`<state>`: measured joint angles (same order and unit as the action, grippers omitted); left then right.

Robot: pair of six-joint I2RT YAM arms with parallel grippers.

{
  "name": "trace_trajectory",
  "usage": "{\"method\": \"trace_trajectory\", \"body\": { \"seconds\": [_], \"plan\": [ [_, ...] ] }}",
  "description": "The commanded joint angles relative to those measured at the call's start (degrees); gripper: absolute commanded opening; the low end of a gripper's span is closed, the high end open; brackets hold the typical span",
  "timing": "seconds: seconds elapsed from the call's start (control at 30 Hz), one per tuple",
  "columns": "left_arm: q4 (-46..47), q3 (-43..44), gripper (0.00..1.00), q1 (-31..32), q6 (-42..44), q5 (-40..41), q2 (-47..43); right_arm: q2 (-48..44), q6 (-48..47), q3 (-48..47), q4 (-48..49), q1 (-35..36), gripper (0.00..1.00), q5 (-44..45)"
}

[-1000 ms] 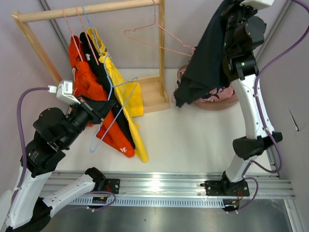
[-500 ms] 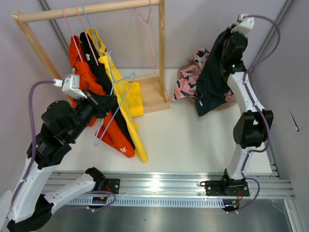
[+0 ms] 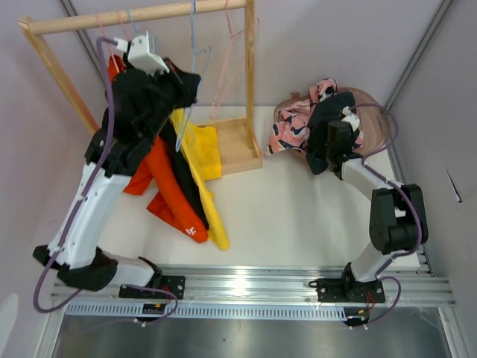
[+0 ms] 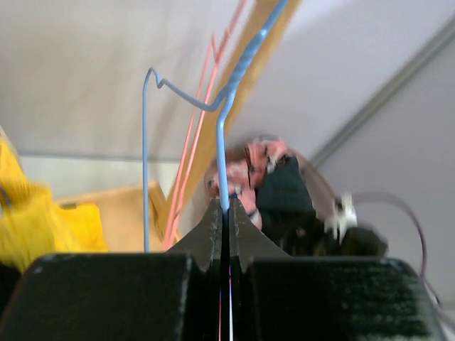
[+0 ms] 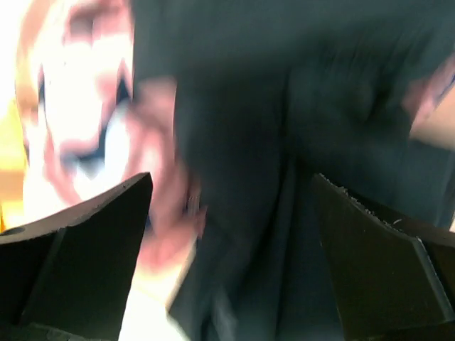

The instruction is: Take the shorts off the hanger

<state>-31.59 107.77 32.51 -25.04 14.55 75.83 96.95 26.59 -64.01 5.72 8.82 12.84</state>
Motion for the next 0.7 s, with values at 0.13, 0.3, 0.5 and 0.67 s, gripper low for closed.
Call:
{"method": "trace_trajectory", "body": {
  "seconds": [0.13,0.3,0.5,0.67],
  "plan": [
    [1.6,21.3,0.00,-6.8,0.3,-4.7,17.5,-17.6,2.7,12.0,2.9,9.4,0.99,-2.7],
    [2.5,31.4,0.00,-12.0,-5.8,-13.3,28.0,-26.5,1.4,21.2,4.7,15.8,1.00,-2.4],
    [3.5,29.7,0.00,-12.6,-9.8,-15.9,30.8,-33.6,0.0,24.6,4.0,18.8,1.00,-1.9],
    [5.7,21.1,0.35,-12.6,-10.4,-16.8,24.7,-33.8,-0.4,24.5,3.7,18.8,0.99,-1.3]
  ]
}}
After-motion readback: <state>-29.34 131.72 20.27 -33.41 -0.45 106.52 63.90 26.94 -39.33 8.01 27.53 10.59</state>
